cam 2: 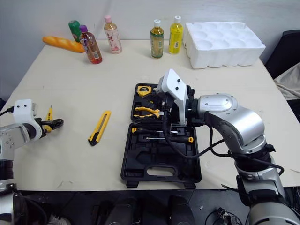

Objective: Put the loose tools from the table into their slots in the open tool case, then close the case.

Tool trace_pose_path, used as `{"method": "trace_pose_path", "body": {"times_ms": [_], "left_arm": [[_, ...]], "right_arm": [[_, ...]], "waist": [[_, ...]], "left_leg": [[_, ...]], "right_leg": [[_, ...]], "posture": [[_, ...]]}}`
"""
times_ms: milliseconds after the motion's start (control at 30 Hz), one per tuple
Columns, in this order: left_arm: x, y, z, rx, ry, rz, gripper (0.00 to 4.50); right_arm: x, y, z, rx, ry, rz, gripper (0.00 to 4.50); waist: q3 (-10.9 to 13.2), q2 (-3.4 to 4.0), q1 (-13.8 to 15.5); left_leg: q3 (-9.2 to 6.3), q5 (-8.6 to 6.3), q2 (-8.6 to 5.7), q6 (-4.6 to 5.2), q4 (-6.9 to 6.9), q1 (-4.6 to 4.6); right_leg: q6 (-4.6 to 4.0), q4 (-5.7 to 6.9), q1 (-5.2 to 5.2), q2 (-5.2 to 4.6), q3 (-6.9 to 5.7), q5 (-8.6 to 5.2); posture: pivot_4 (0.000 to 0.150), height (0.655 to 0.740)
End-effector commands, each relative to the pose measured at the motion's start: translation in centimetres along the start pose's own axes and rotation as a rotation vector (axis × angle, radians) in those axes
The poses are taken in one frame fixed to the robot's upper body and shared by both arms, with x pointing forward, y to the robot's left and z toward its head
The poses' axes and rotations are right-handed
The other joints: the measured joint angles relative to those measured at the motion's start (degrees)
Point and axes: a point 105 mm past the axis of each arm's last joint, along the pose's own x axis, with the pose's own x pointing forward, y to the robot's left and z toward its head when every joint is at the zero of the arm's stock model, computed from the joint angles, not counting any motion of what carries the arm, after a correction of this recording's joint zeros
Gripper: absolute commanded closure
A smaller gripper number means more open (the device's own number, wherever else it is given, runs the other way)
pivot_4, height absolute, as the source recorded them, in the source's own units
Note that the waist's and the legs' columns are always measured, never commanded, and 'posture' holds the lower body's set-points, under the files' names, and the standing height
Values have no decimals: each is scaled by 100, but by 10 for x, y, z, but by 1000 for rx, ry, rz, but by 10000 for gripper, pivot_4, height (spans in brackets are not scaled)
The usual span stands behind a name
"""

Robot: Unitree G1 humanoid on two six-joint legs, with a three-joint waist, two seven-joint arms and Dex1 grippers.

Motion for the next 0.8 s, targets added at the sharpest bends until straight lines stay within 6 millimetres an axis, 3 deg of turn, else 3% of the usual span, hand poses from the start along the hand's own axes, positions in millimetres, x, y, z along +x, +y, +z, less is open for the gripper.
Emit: {"method": "trace_pose_path", "body": {"times_ms": [33,300,500,600,667,800], "left_arm": [[3,-1,-6,-11,36,16,5369],[3,3,-8,-41,55,24,40437],[-3,12,-9,-9,44,36,42278],[-9,6,-1,57,7,-18,43677],[-21,-21,17,164,-77,-184,43677],[-52,-74,26,316,-116,-507,43677]], "right_arm": [[-1,3,9,-42,-21,20,0],[-3,-1,14,-34,-36,36,0],[-5,1,14,-32,-36,61,0],[-8,2,13,-28,-30,59,0],[-15,2,8,-16,-8,51,0],[-32,7,-7,15,53,41,0]], "waist": [[0,0,-1],[-1,1,-18],[0,0,-43],[0,0,-128],[0,0,-139],[3,-6,-79]], "left_leg": [[0,0,0,0,0,2],[1,1,1,-2,0,7],[3,2,4,-4,-2,10],[3,1,5,-5,-4,10],[3,1,5,-5,-5,8],[-9,-4,4,-1,-5,-7]], "right_leg": [[0,2,0,0,1,0],[0,8,1,0,4,0],[0,9,1,1,5,0],[0,7,0,1,6,0],[0,4,0,0,5,0],[0,-12,-2,-5,3,0]], "posture": [[1500,7384],[1500,7384],[1500,7384],[1500,7384],[1500,7384],[1500,7384]]}}
